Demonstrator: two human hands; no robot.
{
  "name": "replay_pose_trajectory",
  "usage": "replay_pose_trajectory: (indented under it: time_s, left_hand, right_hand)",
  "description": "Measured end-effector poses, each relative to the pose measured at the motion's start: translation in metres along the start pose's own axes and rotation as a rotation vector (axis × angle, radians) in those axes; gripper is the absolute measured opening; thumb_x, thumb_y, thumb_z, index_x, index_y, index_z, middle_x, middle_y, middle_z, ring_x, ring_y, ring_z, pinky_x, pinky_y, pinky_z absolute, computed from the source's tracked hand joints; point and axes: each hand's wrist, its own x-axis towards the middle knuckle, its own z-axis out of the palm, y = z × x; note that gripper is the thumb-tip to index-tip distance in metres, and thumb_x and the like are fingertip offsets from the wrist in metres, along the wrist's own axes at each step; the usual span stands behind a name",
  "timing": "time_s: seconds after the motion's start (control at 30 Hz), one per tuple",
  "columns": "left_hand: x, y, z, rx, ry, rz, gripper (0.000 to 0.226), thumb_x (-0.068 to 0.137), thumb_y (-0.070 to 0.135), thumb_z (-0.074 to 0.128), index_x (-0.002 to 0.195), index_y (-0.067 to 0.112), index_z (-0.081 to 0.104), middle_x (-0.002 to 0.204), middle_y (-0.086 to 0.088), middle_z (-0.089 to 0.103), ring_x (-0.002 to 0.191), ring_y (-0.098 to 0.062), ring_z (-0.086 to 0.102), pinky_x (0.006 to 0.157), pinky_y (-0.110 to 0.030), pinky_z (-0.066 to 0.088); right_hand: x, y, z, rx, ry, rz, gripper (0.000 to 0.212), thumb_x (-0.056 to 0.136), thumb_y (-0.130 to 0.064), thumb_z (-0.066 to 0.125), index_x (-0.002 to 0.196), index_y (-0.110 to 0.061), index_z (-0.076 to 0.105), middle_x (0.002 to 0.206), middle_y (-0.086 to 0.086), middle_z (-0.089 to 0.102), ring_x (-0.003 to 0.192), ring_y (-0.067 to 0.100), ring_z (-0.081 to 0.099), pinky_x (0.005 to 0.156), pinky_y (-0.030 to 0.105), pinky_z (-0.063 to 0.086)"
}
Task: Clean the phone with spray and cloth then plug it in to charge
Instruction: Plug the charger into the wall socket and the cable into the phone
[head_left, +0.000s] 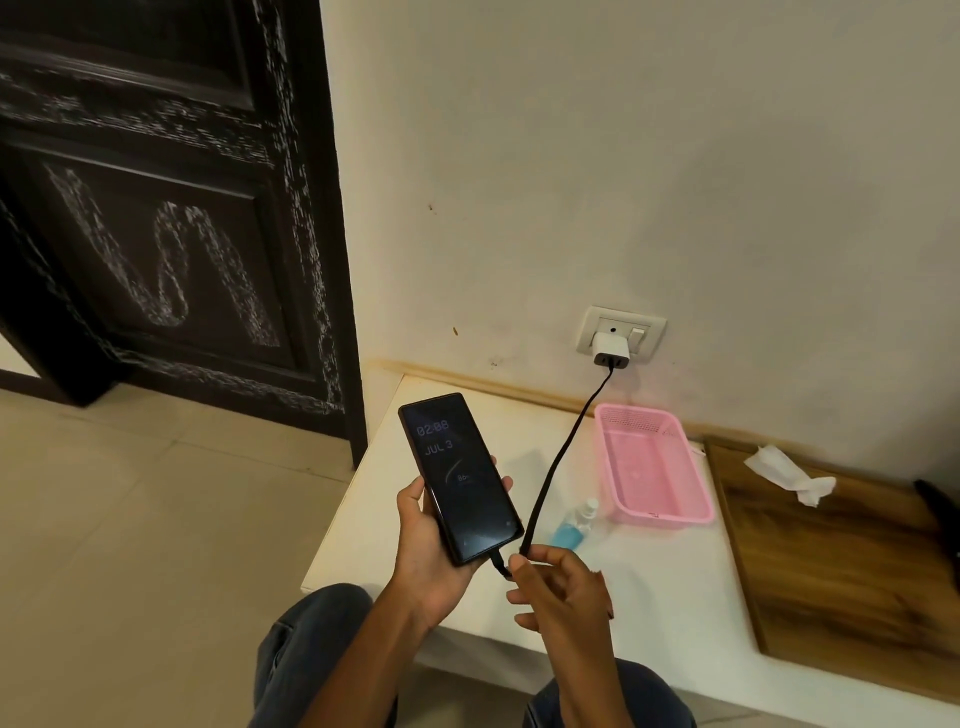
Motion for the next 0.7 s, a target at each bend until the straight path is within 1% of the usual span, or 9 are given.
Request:
replay_pose_trajectory:
  time_s: [0.07,0.17,0.23,0.37,0.5,0.57,0.7]
  left_hand:
    - [0.001,0.000,-0.001,-0.013,0.000,-0.007,0.051,0.093,0.054,0.035,0.127,0.023,0.056,0.127,-0.011,0.064,0.117,-0.035,0.060,0.108,-0.055,0.035]
    - [0.001,0.000,-0.002,-0.007,-0.013,-0.009,0.054,0.093,0.056,0.034,0.131,0.023,0.054,0.129,-0.010,0.063,0.118,-0.033,0.060,0.109,-0.053,0.036]
    - [0.001,-0.001,-0.002,-0.008,-0.020,-0.008,0.054,0.092,0.057,0.035,0.130,0.024,0.054,0.129,-0.009,0.063,0.117,-0.033,0.060,0.107,-0.053,0.037]
    - [0.001,0.001,-0.004,-0.022,-0.020,-0.008,0.054,0.092,0.057,0.036,0.128,0.023,0.058,0.129,-0.010,0.063,0.116,-0.033,0.060,0.108,-0.054,0.036]
    - [0.001,0.002,-0.006,-0.021,-0.022,-0.005,0.054,0.090,0.058,0.039,0.123,0.021,0.062,0.126,-0.011,0.064,0.114,-0.032,0.062,0.100,-0.052,0.044]
    - [0.001,0.002,-0.006,-0.027,-0.019,-0.009,0.056,0.090,0.059,0.040,0.125,0.021,0.061,0.125,-0.011,0.065,0.113,-0.032,0.063,0.098,-0.051,0.046]
    - [0.001,0.004,-0.008,-0.027,-0.015,-0.023,0.059,0.091,0.059,0.037,0.133,0.021,0.054,0.129,-0.010,0.062,0.116,-0.032,0.060,0.101,-0.050,0.044]
  right_hand:
    - [0.000,0.002,0.001,-0.012,-0.012,-0.006,0.013,0.087,-0.021,0.063,0.095,-0.013,0.058,0.089,0.007,0.068,0.074,0.016,0.066,0.055,0.016,0.053]
    - [0.000,0.004,0.002,-0.018,-0.038,-0.018,0.008,0.089,-0.020,0.060,0.090,-0.012,0.059,0.087,0.007,0.068,0.072,0.014,0.065,0.053,0.014,0.053]
    - [0.000,0.006,0.003,-0.024,-0.053,-0.023,0.012,0.090,-0.020,0.057,0.092,-0.009,0.059,0.088,0.007,0.069,0.073,0.015,0.065,0.054,0.014,0.052]
    - [-0.001,0.009,0.003,-0.041,-0.043,-0.037,0.012,0.091,-0.018,0.056,0.093,-0.007,0.060,0.093,0.009,0.070,0.077,0.018,0.067,0.058,0.017,0.053]
    - [-0.002,0.011,0.004,-0.049,-0.036,-0.036,0.013,0.092,-0.018,0.054,0.096,-0.007,0.058,0.094,0.006,0.069,0.078,0.017,0.067,0.062,0.020,0.054]
    - [-0.002,0.012,0.005,-0.046,-0.035,-0.033,0.013,0.093,-0.018,0.053,0.098,-0.007,0.057,0.096,0.005,0.068,0.078,0.016,0.067,0.063,0.020,0.054]
    - [-0.002,0.014,0.006,-0.003,-0.028,-0.037,0.009,0.094,-0.013,0.050,0.099,-0.007,0.054,0.096,0.005,0.067,0.075,0.015,0.066,0.064,0.019,0.053]
